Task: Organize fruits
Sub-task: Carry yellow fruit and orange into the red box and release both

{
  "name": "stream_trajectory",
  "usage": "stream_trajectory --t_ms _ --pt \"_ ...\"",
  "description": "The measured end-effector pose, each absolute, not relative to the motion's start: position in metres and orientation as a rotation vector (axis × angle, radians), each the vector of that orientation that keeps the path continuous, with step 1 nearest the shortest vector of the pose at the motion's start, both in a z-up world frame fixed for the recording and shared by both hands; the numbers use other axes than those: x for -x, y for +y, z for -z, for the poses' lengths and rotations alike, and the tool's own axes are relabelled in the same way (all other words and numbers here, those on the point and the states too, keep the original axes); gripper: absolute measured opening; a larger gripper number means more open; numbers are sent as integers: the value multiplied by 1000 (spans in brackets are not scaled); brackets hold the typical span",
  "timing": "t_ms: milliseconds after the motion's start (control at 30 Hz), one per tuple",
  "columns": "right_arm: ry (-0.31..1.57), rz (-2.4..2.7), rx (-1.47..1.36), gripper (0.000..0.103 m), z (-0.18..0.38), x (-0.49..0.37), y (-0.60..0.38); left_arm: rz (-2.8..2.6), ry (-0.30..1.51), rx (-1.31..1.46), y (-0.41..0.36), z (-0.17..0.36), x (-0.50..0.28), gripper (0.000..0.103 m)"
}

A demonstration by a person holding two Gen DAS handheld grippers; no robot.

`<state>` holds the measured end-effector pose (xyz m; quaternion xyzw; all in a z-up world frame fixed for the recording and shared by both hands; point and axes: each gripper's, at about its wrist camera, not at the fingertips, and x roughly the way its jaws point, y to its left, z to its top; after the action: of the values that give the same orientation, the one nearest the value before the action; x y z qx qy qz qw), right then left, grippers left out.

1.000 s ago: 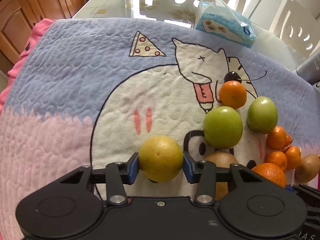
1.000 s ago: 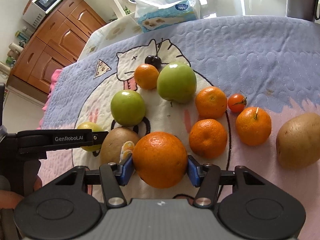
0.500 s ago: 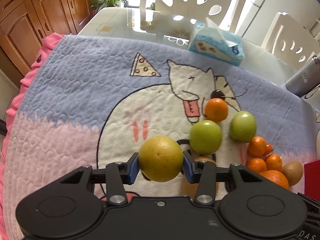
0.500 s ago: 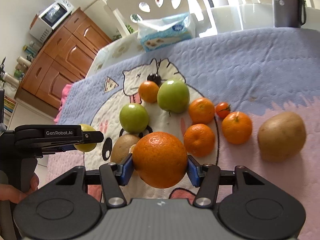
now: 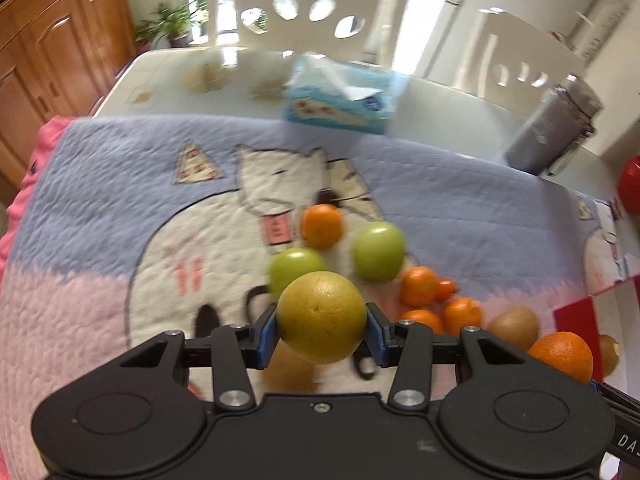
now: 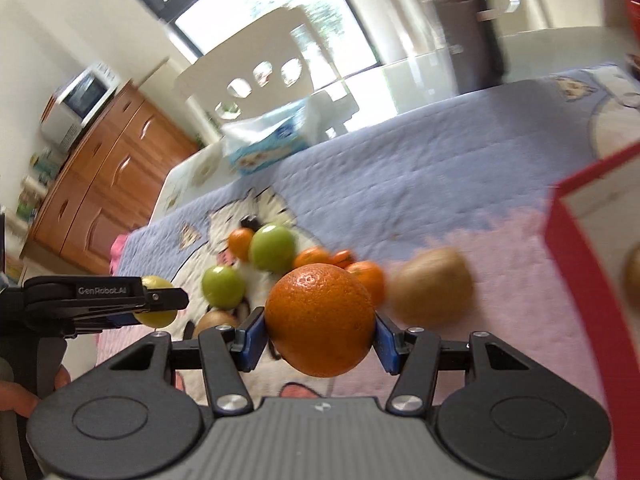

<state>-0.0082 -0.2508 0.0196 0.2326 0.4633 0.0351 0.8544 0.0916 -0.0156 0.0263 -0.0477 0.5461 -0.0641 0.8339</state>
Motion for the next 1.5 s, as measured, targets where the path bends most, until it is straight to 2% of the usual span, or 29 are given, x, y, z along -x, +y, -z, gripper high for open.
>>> stream_trajectory --t_ms 467,967,1233,1500 --pt "840 167 -647 57 -32 62 -362 402 1123 -27 -164 -52 -98 53" --pt "847 427 -774 57 4 142 -464 711 1186 -173 -343 -31 -64 53" --pt "902 454 -766 57 20 157 -486 777 1255 -265 -390 2 -47 53" --pt "995 439 -719 57 37 144 -487 793 1243 -286 -398 3 -52 51"
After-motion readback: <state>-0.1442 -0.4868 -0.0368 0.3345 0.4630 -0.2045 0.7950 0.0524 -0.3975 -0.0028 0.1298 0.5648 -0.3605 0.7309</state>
